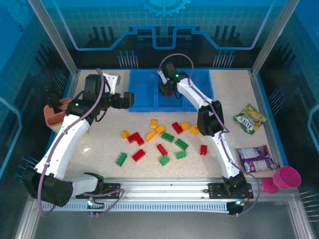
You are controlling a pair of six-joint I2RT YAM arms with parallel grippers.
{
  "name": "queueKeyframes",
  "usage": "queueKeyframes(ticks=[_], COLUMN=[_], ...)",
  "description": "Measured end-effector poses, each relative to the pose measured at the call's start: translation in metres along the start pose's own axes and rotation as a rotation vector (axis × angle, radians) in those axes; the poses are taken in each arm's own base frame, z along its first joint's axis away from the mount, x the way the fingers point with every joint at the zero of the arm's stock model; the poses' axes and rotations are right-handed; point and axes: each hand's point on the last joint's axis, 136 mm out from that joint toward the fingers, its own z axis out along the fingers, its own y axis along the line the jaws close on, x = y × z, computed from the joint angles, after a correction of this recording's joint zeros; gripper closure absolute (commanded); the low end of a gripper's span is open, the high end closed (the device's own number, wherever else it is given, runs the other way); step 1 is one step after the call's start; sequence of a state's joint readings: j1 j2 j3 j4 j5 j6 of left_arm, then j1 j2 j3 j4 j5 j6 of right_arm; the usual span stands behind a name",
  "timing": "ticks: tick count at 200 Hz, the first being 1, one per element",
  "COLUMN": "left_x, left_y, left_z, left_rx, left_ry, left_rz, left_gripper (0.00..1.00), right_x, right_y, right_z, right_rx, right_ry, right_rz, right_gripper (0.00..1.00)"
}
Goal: Sort the legos into containers by color
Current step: Place the lego in the container, then pick up the lego from the bottom-right of the table.
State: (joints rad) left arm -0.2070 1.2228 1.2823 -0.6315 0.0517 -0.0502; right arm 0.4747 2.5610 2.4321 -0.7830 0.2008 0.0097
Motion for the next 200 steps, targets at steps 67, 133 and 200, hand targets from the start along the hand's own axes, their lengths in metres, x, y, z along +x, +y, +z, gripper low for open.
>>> queueKeyframes(ticks=[67, 133, 200], left_x=[-0.005, -0.014, -0.008], left_y=[-0.002, -0.007, -0.012], left_z=[-0.006, -0.008, 0.004], left_rx=[0.007, 0.026, 0.064], left_ry=[-0.02, -0.039, 0.002], left_rz=[0.003, 0.006, -0.002], left_gripper=[0.01, 0.01, 0.01], right_x=[0.01, 0.163, 0.305], right_y=[-0.007, -0.023, -0.012], right_z=[-0.093, -0.215, -0.214], right_rx=[0.0, 0.112, 0.135], right_ry=[-0.038, -0.011, 0.183], right_rz=[0.038, 0.276, 0.504], right_gripper=[0.55, 0.54, 0.35])
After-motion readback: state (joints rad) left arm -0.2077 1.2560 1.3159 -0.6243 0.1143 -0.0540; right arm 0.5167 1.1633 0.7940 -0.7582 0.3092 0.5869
